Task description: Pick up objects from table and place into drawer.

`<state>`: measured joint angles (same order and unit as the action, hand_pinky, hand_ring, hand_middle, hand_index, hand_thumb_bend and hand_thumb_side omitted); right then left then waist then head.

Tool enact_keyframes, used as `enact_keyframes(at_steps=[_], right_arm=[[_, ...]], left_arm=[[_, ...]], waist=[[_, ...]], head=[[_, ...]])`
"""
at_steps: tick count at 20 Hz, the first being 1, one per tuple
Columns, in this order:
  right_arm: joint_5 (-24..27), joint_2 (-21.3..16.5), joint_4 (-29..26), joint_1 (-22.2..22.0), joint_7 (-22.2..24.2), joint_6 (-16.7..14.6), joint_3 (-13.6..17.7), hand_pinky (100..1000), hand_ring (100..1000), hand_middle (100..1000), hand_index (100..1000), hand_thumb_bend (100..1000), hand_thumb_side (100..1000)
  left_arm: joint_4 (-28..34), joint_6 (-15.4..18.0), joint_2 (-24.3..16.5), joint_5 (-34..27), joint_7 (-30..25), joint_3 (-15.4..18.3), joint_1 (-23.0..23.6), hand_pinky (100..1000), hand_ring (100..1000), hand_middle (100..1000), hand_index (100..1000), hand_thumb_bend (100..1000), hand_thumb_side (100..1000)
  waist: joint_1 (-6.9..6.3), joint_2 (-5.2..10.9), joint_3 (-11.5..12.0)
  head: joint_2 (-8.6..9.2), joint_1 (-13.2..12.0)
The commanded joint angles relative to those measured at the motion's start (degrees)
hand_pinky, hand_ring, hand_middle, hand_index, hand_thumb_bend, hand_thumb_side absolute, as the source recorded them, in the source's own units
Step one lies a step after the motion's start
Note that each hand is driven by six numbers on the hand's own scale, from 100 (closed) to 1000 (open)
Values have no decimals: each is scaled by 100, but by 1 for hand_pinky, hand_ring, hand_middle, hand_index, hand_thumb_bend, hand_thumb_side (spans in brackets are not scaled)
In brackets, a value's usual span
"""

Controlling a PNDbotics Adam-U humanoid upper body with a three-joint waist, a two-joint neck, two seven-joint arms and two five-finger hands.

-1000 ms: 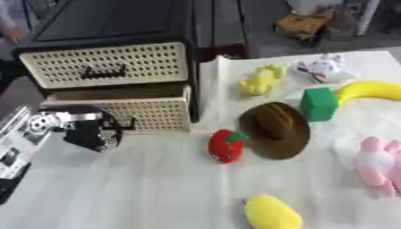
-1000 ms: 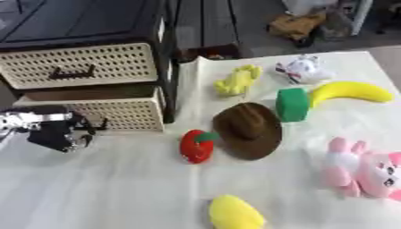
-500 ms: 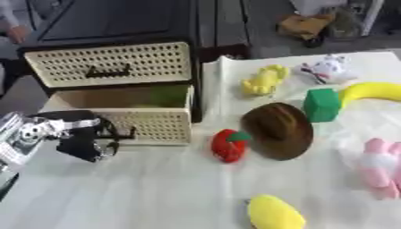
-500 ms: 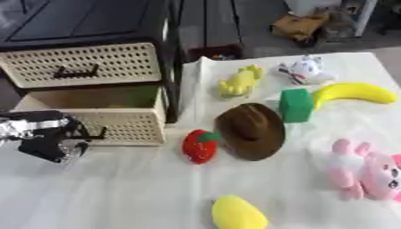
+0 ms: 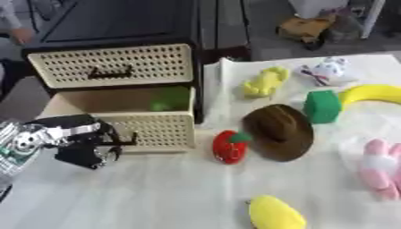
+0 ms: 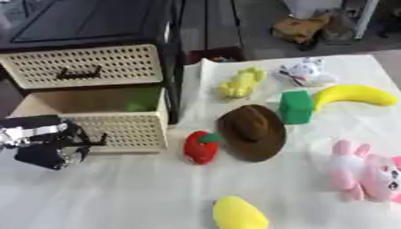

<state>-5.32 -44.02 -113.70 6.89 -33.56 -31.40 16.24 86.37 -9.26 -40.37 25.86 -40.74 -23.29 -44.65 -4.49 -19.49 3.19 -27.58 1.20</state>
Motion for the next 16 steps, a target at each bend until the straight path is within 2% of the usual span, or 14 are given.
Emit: enact_keyframes(at_steps=[1,7,16], right_arm=[[32,-120,-89,-1,-47,-16,80,646,892,596,753,271,1000],[33,-116,-89,-10,-47,-8,81,647,893,595,753,270,1000],[43,-105,-89,-6,-50,-4,90,648,894,593,753,274,1000]], left_arm=[[334,-174,-280,-190,120,1,-37,136,188,193,773,100,603],[688,-406,-422,-330,299,-120,94,137,196,196,766,100,597],[1102,-429,-651,-285,364,-163,427,142,198,197,759,100,589]], waist=[[23,158,12],[20,170,23],[27,163,20]], head=[[15,15],[7,8],[31,-5]])
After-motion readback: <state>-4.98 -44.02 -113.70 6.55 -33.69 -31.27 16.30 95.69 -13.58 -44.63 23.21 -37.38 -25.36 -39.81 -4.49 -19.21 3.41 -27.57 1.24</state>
